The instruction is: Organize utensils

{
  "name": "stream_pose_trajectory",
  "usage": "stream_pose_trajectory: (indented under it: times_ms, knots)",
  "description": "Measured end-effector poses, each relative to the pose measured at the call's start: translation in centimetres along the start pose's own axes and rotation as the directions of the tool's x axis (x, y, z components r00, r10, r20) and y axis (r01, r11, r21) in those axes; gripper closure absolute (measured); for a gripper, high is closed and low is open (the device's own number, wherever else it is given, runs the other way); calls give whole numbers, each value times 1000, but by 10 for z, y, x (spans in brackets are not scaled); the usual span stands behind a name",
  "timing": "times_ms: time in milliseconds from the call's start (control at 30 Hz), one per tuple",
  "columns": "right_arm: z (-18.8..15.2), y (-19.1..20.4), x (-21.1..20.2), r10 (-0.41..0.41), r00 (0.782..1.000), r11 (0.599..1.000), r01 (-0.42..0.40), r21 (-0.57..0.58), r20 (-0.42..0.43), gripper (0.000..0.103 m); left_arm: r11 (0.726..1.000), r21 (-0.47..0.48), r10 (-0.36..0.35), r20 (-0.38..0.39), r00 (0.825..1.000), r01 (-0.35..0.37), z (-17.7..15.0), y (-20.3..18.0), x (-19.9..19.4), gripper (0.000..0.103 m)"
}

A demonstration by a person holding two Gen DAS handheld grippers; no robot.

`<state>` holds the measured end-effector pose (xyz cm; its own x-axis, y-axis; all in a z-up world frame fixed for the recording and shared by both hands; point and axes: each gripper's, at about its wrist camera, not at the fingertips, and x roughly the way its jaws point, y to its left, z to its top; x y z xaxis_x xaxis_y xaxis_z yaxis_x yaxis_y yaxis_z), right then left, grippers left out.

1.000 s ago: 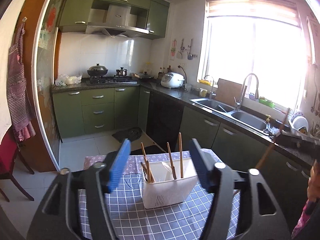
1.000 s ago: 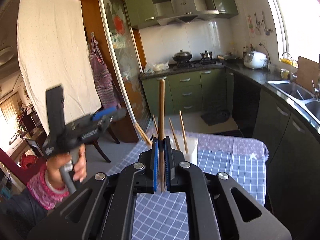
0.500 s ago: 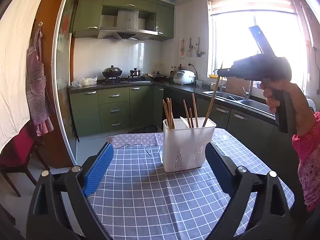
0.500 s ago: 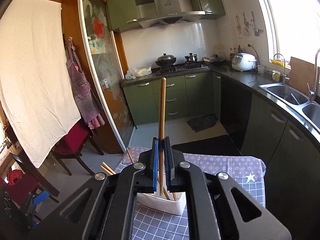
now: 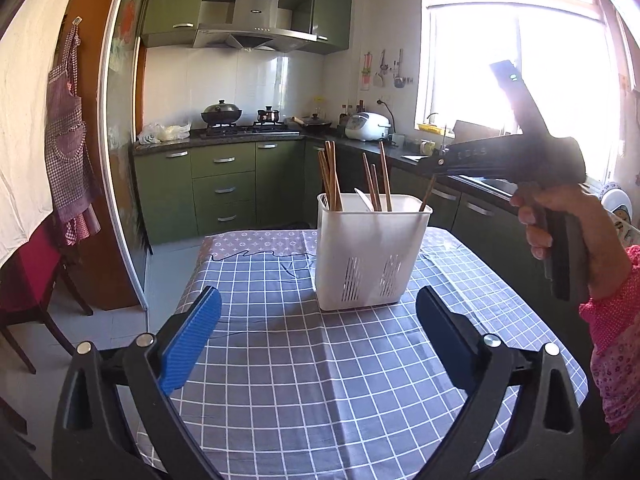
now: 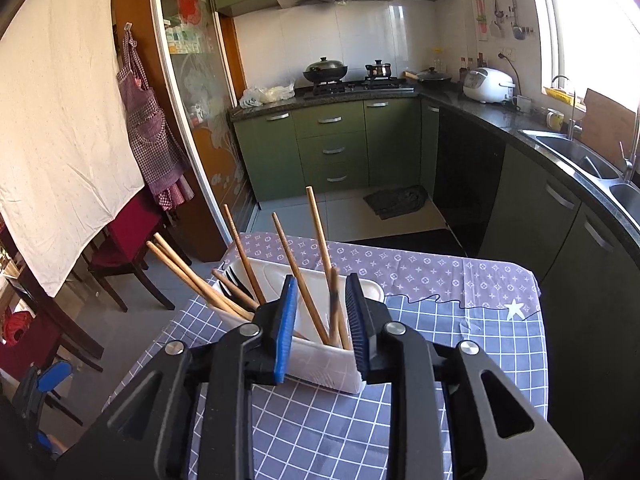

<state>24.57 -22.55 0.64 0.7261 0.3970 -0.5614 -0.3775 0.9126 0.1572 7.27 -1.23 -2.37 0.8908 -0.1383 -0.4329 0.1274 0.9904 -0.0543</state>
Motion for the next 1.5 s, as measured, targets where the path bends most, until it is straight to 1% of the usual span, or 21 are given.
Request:
stream_pose_trajectory:
  times_ms: [33,100,133,167,200,233,267,300,333,400,533,633,700,767,967,1200,1500]
  knots:
    - [-8,2,-13,-2,1000,1000,2,-3,22,70,1000,2,0,-1,1000,0,0,0,0,9]
    - [-32,4,-39,-24,997,1000,24,-9,68,50,1000,8,0,1,1000,0,-2,-2,-1,7]
    - [-45,6,-51,-40,996,999,42,-17,81,46,1000,10,0,2,1000,0,-4,-2,-1,7]
    - [-62,7,-62,-55,994,998,57,-20,93,39,1000,11,1,0,1000,-1,-6,-3,0,7]
    - [-79,7,-72,-71,992,997,73,-18,106,29,1000,10,2,-4,1000,-2,-8,-3,0,7]
    - [-95,8,-81,-81,990,996,83,-17,117,21,1000,8,2,-9,1000,-2,-11,-3,0,7]
    - [-111,10,-89,-92,987,995,95,-17,133,8,1000,4,0,-14,1000,0,-13,-3,0,7]
    - [-125,11,-96,-111,982,993,115,-17,150,5,1000,0,-1,-18,1000,1,-15,-4,-1,7]
    - [-138,13,-103,-129,979,991,133,-18,160,5,1000,-5,0,-20,1000,0,-18,-4,-3,7]
    - [-156,17,-117,-140,973,989,145,-13,181,5,1000,-16,1,-12,1000,-1,-22,-4,-10,7]
    - [-177,22,-151,-161,960,987,161,17,231,5,1000,-19,5,21,1000,-5,-20,-5,-31,7]
    - [-182,24,-172,-165,957,986,166,17,240,5,1000,-6,19,45,999,-19,-17,-8,-48,7]
    - [-184,28,-183,-186,951,982,189,11,246,5,1000,-3,22,63,998,-21,-17,-9,-59,7]
    - [-186,33,-192,-210,945,976,216,5,251,5,1000,-5,19,70,997,-19,-17,-10,-66,7]
    - [-196,40,-214,-239,933,969,246,9,268,5,1000,-7,28,85,996,-28,-18,-11,-82,7]
    - [-194,41,-224,-231,934,972,236,16,272,5,999,-4,32,96,995,-32,-20,-15,-93,7]
    - [-192,46,-225,-213,939,976,217,15,270,5,999,3,37,95,995,-38,-20,-19,-98,7]
